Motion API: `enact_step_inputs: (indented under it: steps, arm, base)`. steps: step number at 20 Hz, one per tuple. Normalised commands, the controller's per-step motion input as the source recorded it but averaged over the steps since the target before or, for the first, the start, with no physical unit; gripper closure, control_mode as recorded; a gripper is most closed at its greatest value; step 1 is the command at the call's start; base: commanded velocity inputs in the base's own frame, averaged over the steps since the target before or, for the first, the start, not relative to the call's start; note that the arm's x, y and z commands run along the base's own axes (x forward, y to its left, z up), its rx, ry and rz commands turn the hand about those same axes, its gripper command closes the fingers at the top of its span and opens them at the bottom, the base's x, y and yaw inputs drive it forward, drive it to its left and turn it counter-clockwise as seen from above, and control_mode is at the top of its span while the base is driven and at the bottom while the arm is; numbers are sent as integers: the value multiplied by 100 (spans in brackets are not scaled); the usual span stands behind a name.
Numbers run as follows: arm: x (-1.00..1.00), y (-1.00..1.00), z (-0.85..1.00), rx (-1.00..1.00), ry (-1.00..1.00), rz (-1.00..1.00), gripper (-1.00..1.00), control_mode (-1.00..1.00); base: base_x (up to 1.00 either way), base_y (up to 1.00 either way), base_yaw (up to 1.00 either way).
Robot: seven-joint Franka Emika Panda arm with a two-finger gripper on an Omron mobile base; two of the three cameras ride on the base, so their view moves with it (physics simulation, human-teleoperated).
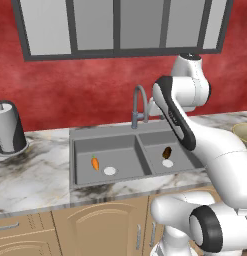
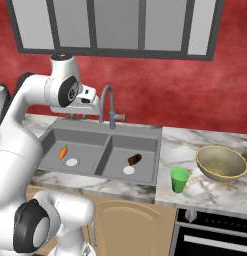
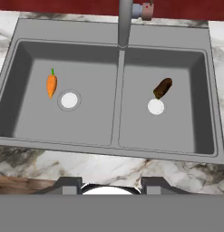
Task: Remove the sweet potato and carrot from the sink. Then move the bowl and cup from the counter to the sink for washing.
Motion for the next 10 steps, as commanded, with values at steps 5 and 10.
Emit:
enact_step_inputs:
  steps: [5,10]
  arm:
    - [-4,-6,0,0,0,0,-100,-100]
    - [-10,-12,0,3,-2,0,-100,-100]
  base:
    - [0,0,0]
    - [0,0,0]
